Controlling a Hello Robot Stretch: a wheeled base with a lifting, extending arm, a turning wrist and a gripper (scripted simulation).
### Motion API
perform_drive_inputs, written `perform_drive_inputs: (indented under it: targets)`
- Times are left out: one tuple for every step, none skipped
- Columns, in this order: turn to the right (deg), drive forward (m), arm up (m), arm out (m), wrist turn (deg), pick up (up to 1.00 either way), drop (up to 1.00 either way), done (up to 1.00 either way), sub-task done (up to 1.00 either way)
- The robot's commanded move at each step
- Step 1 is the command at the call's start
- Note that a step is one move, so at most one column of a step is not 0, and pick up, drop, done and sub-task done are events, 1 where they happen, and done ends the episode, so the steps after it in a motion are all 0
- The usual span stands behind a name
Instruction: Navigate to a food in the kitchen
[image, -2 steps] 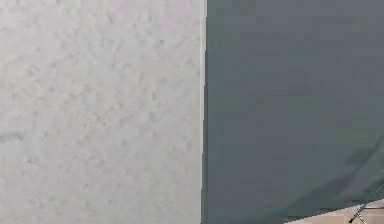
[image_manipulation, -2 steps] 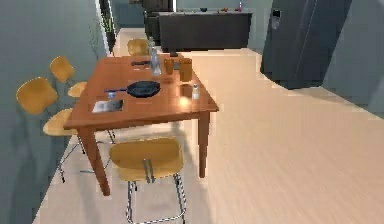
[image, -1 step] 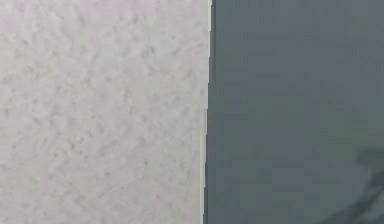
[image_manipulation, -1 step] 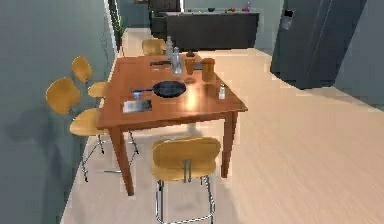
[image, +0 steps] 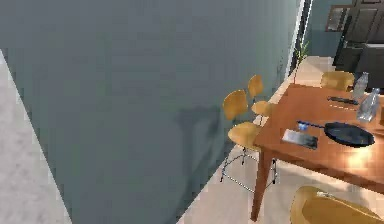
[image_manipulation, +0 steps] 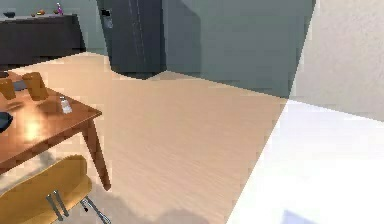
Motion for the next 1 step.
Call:
perform_drive_inputs:
  targets:
    - [0.0, 0.45, 0.0, 0.0, 0.0, 0.0, 0.0, 0.0, 0.0]
